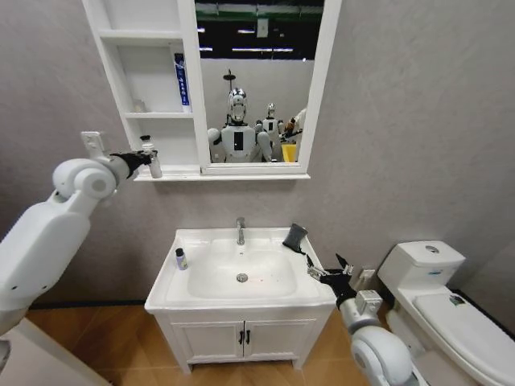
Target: Move facial cleanser and shampoo from washbasin to cabinet, then wipe washbasin with towel.
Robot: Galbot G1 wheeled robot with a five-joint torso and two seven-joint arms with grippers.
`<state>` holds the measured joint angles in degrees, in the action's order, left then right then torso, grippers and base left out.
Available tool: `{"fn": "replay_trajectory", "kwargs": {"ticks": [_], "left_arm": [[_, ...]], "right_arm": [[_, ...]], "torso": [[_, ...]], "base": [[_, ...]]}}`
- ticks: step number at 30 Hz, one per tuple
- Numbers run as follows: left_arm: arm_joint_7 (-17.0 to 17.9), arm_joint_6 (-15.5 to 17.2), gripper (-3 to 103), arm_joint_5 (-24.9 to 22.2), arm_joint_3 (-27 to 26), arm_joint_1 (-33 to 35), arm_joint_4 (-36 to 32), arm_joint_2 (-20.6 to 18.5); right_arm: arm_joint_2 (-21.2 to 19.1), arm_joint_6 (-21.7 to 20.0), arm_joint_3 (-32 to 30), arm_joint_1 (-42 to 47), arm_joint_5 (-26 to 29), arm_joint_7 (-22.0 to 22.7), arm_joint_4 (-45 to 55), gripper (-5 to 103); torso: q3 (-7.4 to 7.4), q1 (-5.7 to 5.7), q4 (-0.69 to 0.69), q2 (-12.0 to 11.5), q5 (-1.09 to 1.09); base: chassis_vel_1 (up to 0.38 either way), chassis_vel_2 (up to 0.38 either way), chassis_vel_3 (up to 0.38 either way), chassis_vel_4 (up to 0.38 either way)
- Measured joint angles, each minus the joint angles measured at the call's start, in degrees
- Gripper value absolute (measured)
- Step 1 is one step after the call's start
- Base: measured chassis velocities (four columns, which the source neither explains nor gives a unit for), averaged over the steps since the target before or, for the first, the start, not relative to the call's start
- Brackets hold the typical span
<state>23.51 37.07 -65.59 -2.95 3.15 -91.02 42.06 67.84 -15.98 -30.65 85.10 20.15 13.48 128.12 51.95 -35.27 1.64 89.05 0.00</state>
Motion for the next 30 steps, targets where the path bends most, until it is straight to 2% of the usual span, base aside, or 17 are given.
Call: {"fn": "replay_trajectory", "kwargs": {"ticks": [1,2,4,5,7,9,11,13,19,30], "left_arm": [[-0.6,0.0,32,1.1,0.4,-1.5,2.4,1.8],[-0.6,0.0,32,1.1,0.4,-1.5,2.4,1.8],[-2.2,0.0,32,3.9,0.5,-3.9,6.9,5.4],[-2.2,0.0,32,3.9,0.5,-3.9,6.9,5.4],[-5.0,-0.1,32,7.4,0.8,-6.4,11.7,8.6],[-5.7,-0.1,32,8.3,1.0,-7.2,13.4,9.4],[-6.4,-0.2,32,9.1,1.2,-7.6,14.8,9.8],[-9.2,-0.8,32,12.3,1.0,-8.1,17.9,10.2],[-12.7,-2.4,32,15.5,-0.5,-8.3,22.6,10.1],[-13.2,-3.5,32,16.0,-0.9,-8.5,25.0,12.0]], "right_arm": [[0.2,0.5,-0.2,0.4,-0.7,-0.1,-0.1,100],[0.2,0.5,-0.2,0.4,-0.7,-0.1,-0.1,100],[0.4,1.3,-0.5,1.2,-1.7,-0.6,-0.2,100],[0.4,1.3,-0.5,1.2,-1.7,-0.6,-0.2,100],[0.9,1.8,-0.7,1.7,-2.2,-0.7,-0.2,100],[0.9,1.9,-0.7,1.7,-2.2,-0.7,-0.4,100],[0.9,1.9,-0.7,1.6,-2.2,-0.7,-0.4,100],[0.7,1.9,-0.7,1.2,-2.1,-0.7,-0.7,100],[-0.7,2.1,-0.4,0.6,-1.8,-0.7,-1.5,100],[-1.3,2.1,-0.5,0.6,-1.3,-0.7,-1.4,100]], "torso": [[0.00,0.01,-0.01,0.0,0.01],[0.00,0.01,-0.01,0.0,0.01],[0.00,0.01,0.02,0.0,0.00],[0.00,0.01,0.02,0.0,0.00],[0.00,0.00,0.04,0.0,0.01],[0.00,0.00,0.03,0.0,0.02],[0.00,0.00,0.03,0.0,0.02],[0.00,0.01,0.01,0.0,0.00],[0.00,0.01,0.00,0.0,-0.01],[-0.01,0.01,0.02,0.0,-0.01]], "base": [[0.000,0.000,0.000,0.000],[0.000,0.000,0.000,0.000],[0.000,0.000,0.000,0.000],[0.000,0.000,0.000,0.000],[0.000,0.000,0.000,0.000],[0.000,0.000,0.000,0.000],[0.000,0.000,0.000,0.000],[0.000,0.000,0.000,0.000],[0.000,0.000,0.000,0.000],[0.000,0.000,0.000,0.000]]}}
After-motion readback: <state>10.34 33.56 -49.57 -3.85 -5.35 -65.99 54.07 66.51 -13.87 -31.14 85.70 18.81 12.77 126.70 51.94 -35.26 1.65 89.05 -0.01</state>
